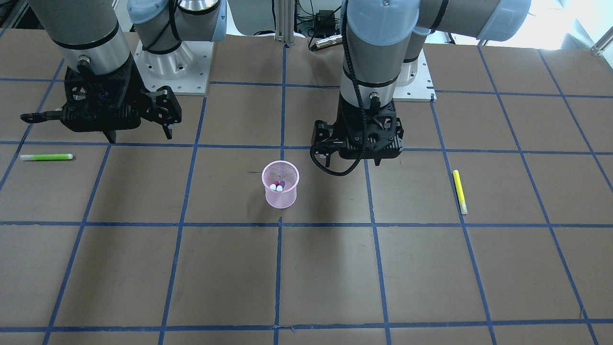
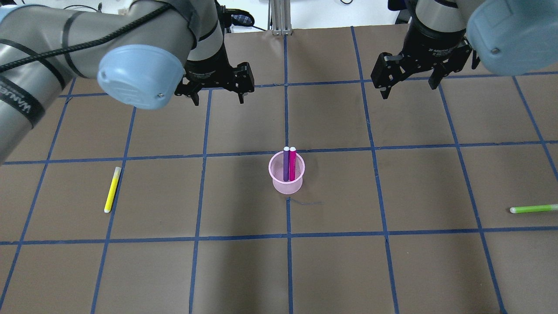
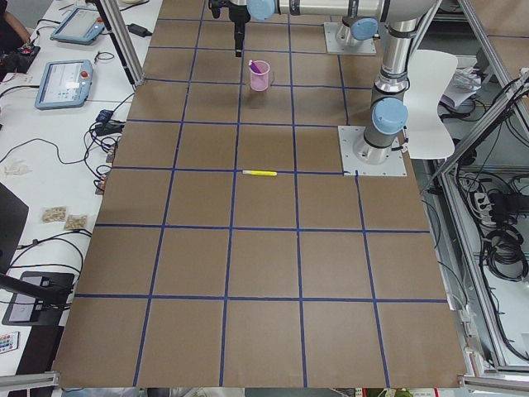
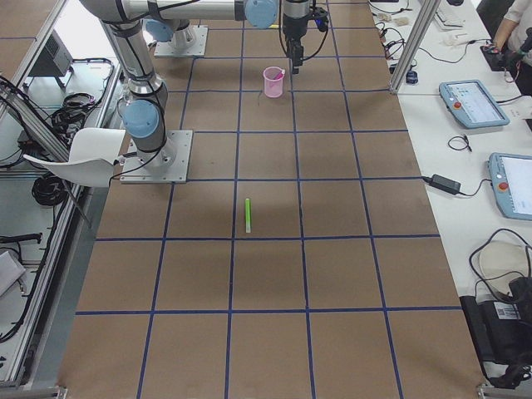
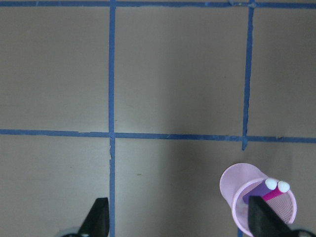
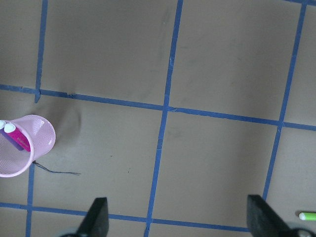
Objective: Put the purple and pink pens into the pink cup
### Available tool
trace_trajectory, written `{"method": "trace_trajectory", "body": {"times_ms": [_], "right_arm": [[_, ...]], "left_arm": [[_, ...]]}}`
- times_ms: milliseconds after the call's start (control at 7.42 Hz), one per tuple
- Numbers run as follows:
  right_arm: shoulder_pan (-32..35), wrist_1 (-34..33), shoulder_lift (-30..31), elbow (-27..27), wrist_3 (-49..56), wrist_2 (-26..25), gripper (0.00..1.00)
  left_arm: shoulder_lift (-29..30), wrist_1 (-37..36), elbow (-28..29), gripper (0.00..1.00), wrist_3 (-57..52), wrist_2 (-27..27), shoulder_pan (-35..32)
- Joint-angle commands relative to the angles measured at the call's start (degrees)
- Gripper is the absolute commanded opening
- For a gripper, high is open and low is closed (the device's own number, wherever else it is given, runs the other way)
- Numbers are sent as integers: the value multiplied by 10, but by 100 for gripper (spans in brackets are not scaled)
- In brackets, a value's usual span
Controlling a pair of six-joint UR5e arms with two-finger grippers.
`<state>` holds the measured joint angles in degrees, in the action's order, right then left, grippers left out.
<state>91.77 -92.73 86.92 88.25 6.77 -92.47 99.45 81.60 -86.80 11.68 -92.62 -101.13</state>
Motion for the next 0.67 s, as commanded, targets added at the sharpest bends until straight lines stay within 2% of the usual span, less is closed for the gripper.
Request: {"method": "trace_trajectory", "body": {"times_ms": [0,135,404,539], "right_arm": [[1,0,0,1,1,0,100],[1,0,0,1,0,1,100],[1,1,1,1,0,-3,100],[1,1,1,1,0,-2,100]], "left_arm": [[-38,85,2,100,-87,19,80],[-57,121,1,100,-115,24,113],[-84,171,-2,100,-125,22,123],[-89,174,-8,100,-124,21,124]]}}
